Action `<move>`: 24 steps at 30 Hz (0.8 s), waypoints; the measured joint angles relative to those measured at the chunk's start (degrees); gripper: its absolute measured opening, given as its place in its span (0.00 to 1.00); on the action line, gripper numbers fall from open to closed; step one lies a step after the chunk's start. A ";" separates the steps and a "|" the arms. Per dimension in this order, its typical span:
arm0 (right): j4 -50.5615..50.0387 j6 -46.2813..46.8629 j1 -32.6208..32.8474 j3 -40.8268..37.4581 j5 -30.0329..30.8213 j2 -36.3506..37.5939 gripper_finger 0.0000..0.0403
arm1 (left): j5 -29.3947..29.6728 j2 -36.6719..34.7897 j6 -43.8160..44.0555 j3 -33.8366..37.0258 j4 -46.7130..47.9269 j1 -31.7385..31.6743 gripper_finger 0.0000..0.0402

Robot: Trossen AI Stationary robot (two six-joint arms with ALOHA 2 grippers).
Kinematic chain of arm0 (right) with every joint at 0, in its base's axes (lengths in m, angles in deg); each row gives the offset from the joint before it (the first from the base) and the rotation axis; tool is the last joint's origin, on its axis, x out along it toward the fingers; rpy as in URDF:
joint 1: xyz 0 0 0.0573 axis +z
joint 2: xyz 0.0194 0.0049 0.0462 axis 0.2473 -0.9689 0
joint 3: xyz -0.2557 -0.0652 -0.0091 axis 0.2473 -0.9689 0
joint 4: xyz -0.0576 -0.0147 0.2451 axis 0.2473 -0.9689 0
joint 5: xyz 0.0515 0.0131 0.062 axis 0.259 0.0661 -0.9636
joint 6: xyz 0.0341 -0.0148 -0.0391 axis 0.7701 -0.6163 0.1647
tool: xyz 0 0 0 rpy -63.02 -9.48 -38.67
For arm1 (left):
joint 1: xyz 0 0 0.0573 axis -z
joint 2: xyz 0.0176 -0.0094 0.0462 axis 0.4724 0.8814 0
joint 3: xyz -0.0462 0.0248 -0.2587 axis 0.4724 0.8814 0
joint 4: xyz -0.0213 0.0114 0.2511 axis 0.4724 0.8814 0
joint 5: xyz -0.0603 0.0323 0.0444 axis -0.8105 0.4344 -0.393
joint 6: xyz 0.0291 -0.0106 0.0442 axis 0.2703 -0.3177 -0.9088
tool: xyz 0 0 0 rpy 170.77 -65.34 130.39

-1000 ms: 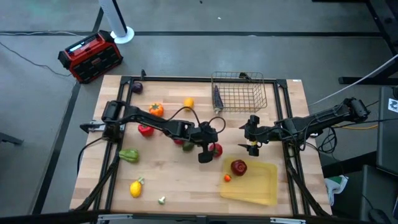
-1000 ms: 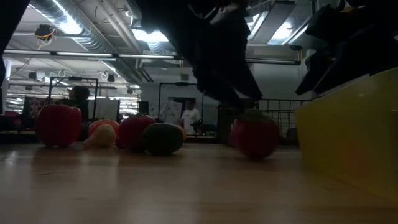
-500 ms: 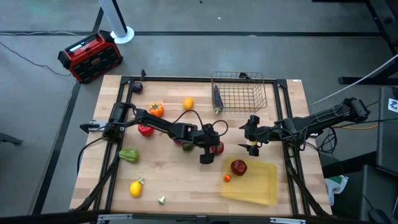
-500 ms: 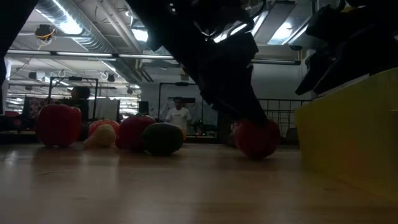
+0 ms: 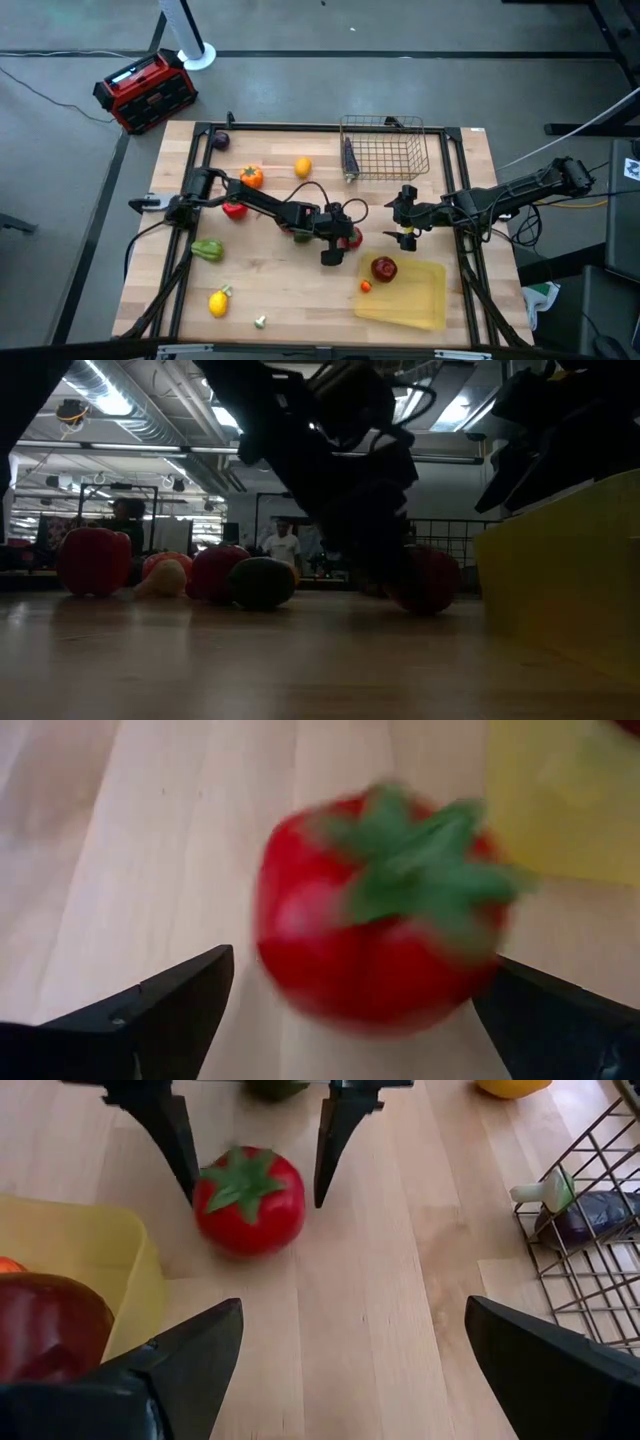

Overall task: Sort produce into baskets
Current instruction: Put the top red tomato into the yellow bin

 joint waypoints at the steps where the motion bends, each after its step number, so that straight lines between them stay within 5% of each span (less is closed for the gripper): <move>1: -0.02 0.00 -0.02 0.00 0.00 0.00 0.93 | 0.00 0.11 0.00 0.01 -0.08 -0.02 0.96; 13: 0.07 0.00 -0.01 0.00 0.00 0.00 0.93 | -0.04 -0.16 -1.71 -0.01 -2.99 -0.07 0.68; 24: 0.07 0.00 0.00 0.00 0.00 0.00 0.93 | -0.07 -0.25 -4.67 -0.01 -3.20 -0.08 0.67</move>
